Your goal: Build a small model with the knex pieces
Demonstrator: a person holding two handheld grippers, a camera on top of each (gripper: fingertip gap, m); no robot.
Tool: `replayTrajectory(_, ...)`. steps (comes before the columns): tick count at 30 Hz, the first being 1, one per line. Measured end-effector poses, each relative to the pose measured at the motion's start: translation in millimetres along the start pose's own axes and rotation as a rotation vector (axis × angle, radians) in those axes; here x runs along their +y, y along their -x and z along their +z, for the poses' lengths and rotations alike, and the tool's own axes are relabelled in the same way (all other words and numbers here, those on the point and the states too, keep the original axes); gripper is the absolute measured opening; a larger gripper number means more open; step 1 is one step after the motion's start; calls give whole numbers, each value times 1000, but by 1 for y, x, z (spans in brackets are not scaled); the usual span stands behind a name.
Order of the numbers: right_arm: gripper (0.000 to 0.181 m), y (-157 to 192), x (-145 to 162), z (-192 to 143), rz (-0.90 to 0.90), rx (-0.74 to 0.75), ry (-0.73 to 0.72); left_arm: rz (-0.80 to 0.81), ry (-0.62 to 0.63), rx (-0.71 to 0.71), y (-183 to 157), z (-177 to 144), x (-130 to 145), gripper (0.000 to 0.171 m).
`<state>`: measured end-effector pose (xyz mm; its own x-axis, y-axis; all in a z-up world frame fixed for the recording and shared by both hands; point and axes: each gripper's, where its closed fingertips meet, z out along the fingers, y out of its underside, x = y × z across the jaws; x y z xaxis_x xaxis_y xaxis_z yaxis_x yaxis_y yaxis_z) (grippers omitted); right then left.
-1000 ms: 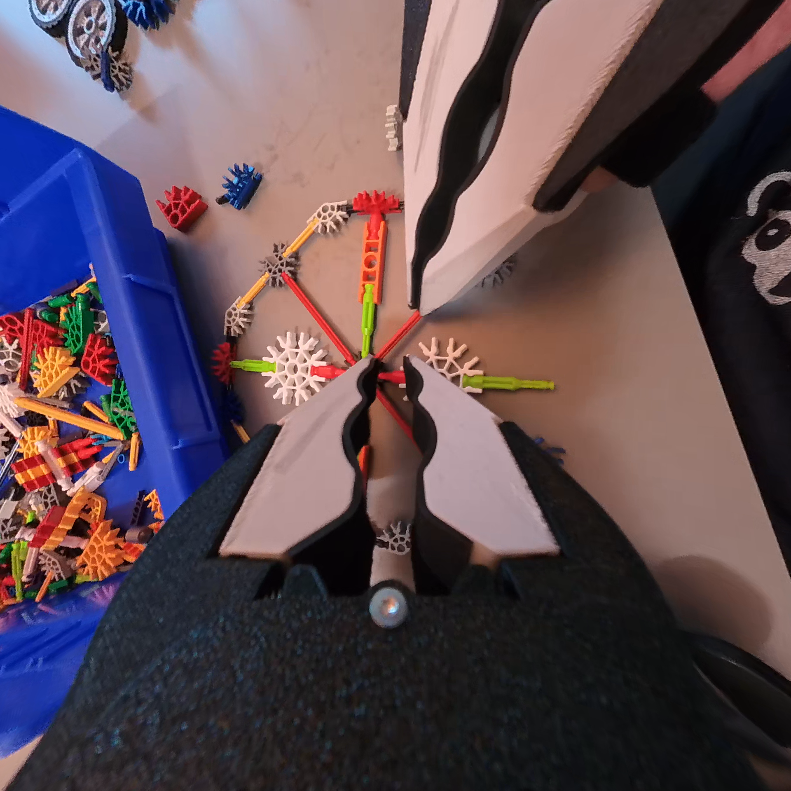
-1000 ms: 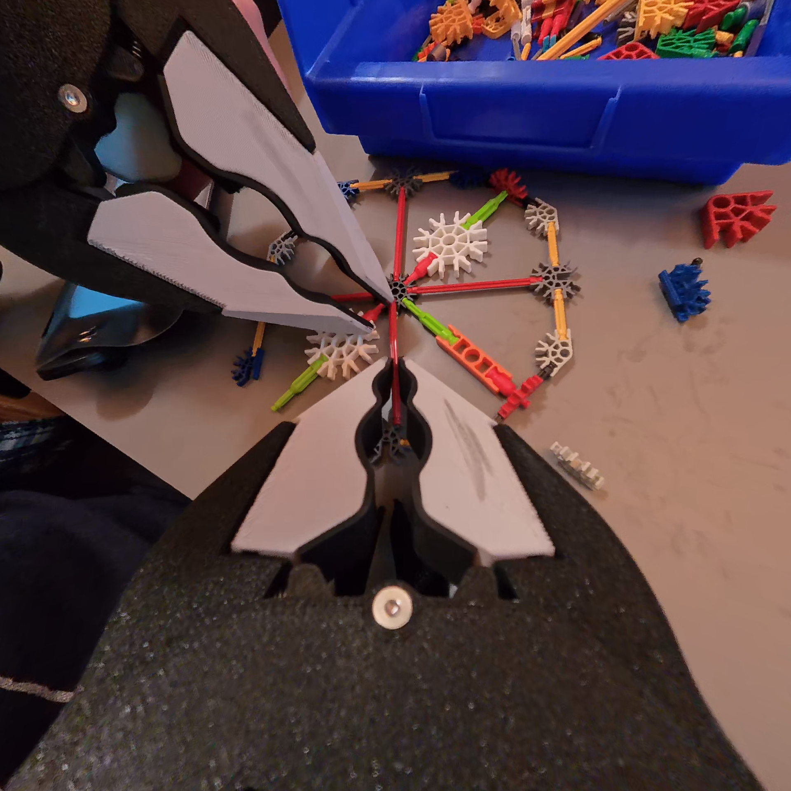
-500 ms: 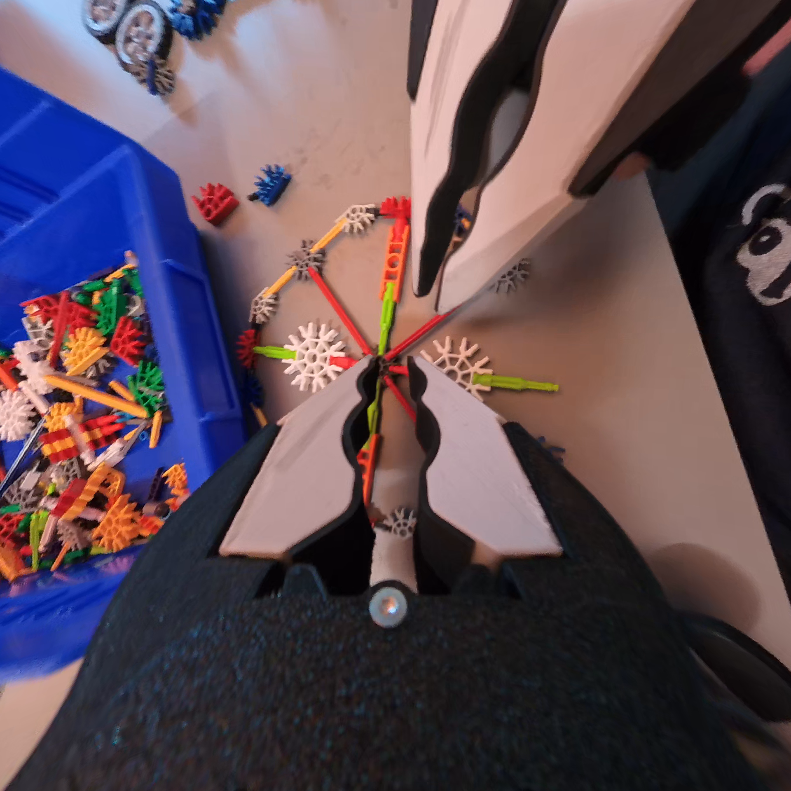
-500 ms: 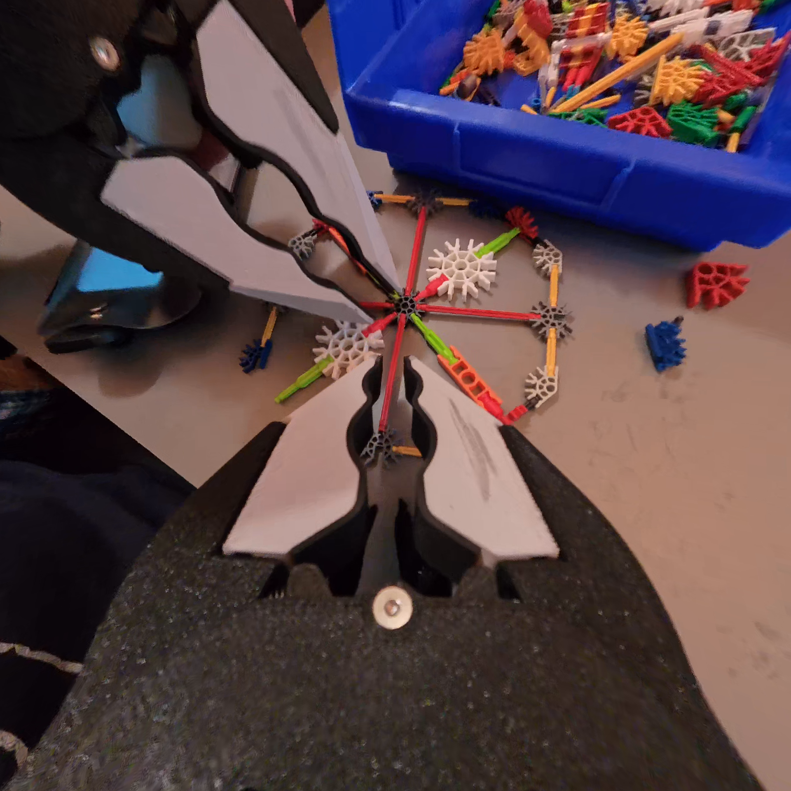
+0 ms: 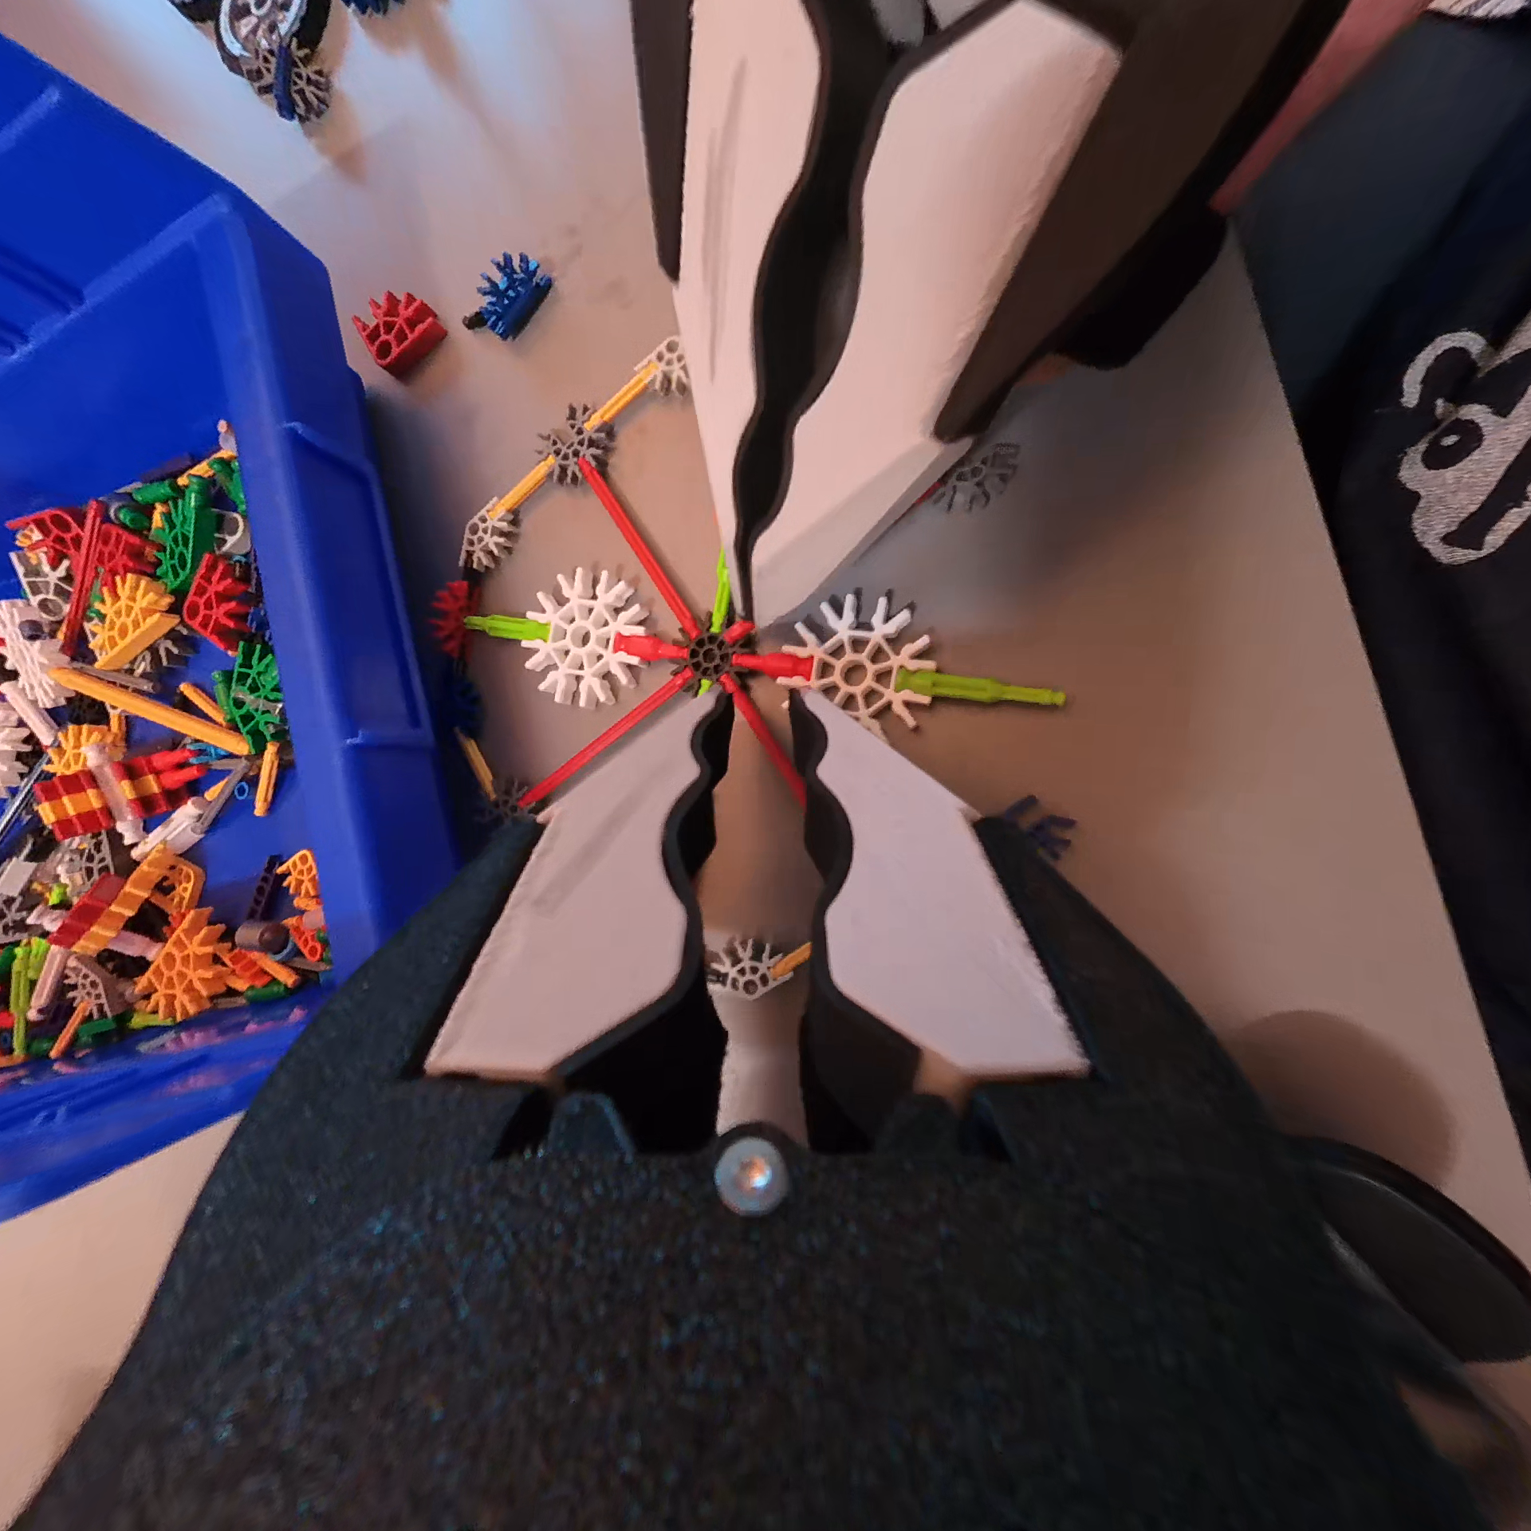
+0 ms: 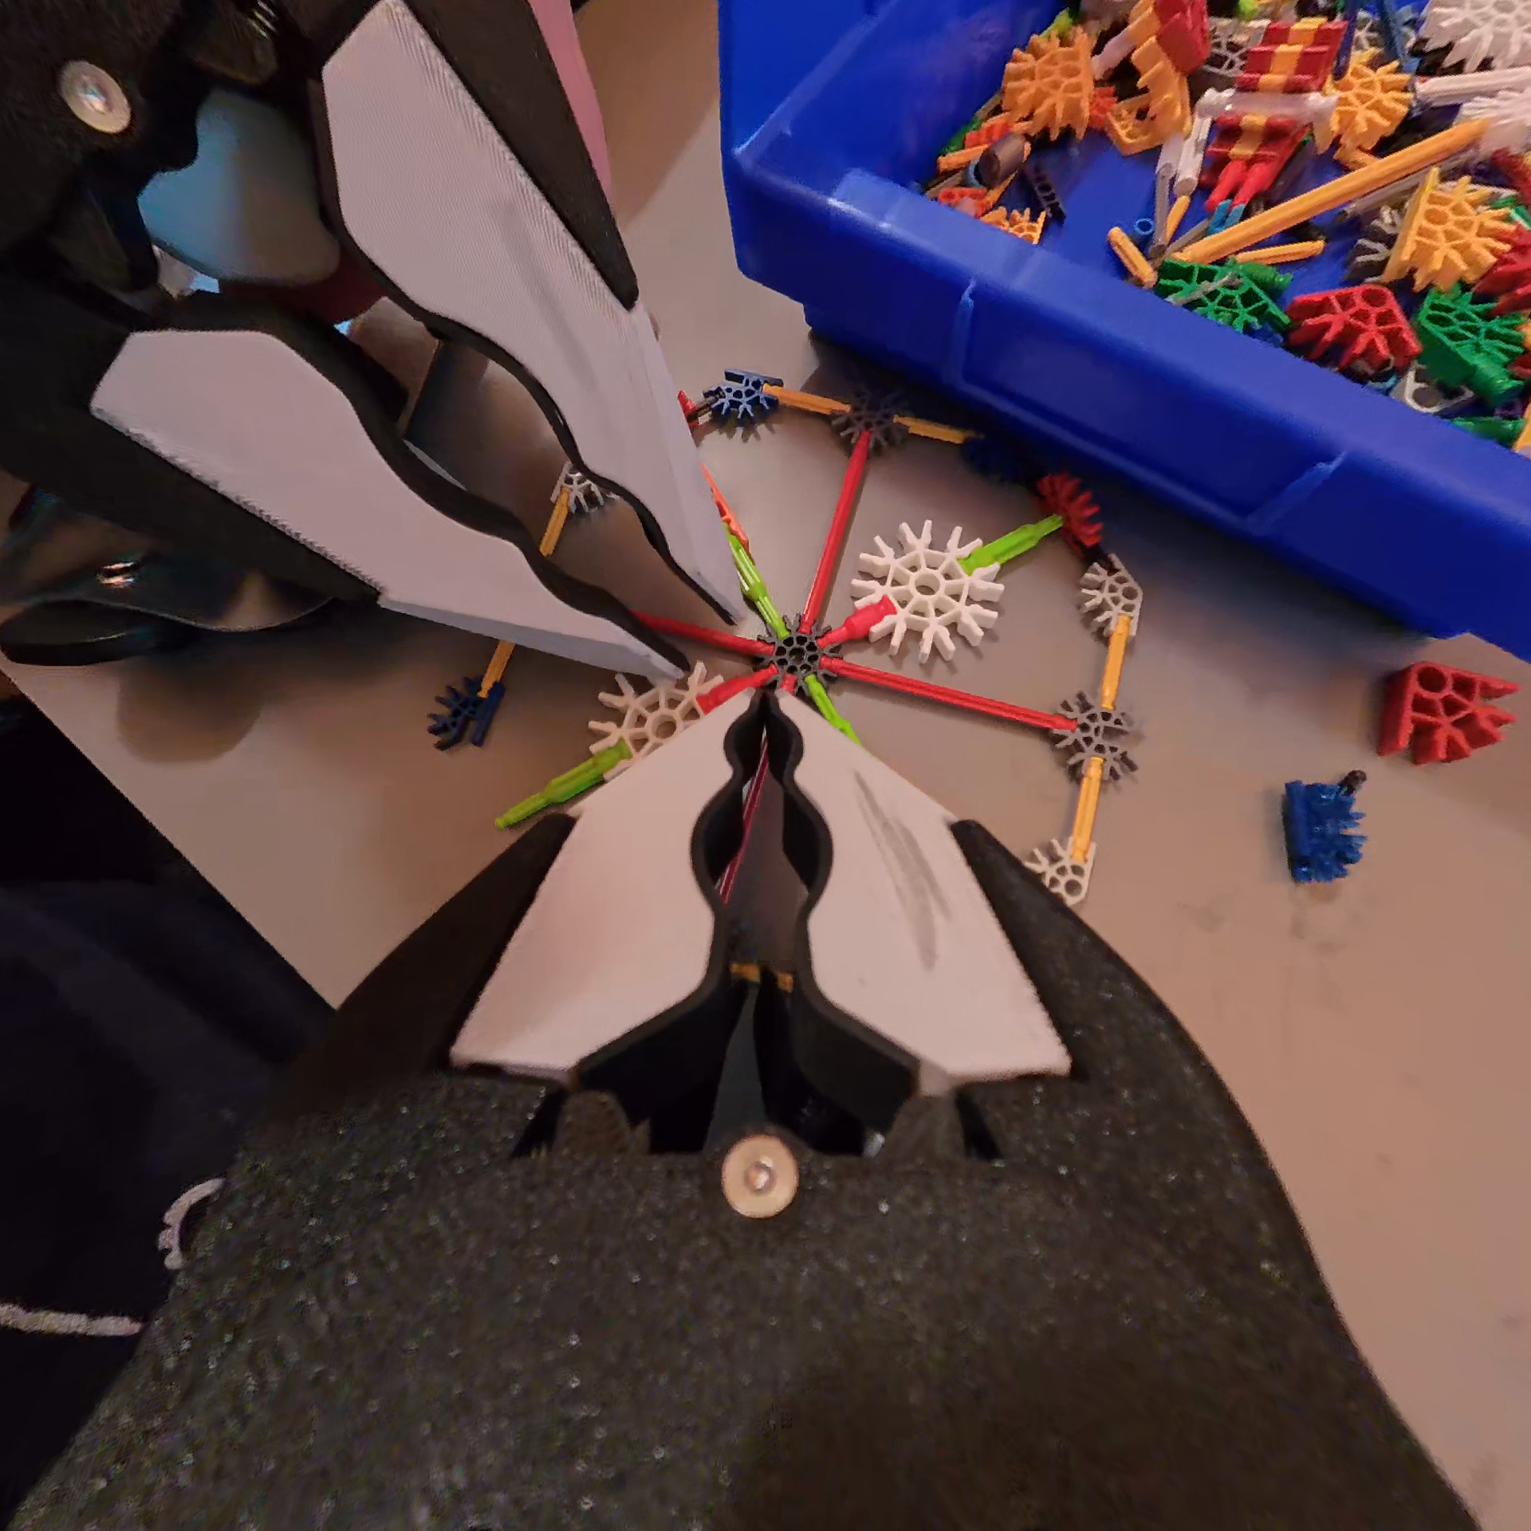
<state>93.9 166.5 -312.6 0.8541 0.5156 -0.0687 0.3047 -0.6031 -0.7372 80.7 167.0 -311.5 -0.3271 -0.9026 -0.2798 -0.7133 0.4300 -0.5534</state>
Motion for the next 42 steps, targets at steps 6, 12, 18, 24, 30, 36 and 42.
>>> replayTrajectory(6,0,-2,-1,5,5,-7,19,-1,1,11,-2,3,3,13)
replayTrajectory(12,0,-2,2,5,-15,-27,50,-6,-1,13,-2,3,5,12)
replayTrajectory(18,0,-2,5,5,-109,-44,153,-11,-3,16,-1,4,5,11)
replayTrajectory(24,0,-3,6,4,-219,-56,241,-16,-8,17,-2,4,5,10)
replayTrajectory(30,0,-2,6,3,-256,-114,271,-25,-22,28,-4,5,4,9)
replayTrajectory(36,0,-1,6,2,-310,-151,281,-19,-21,22,-4,5,4,8)
replayTrajectory(42,0,-9,-4,-2,-260,-172,225,-33,-35,18,-4,6,4,5)
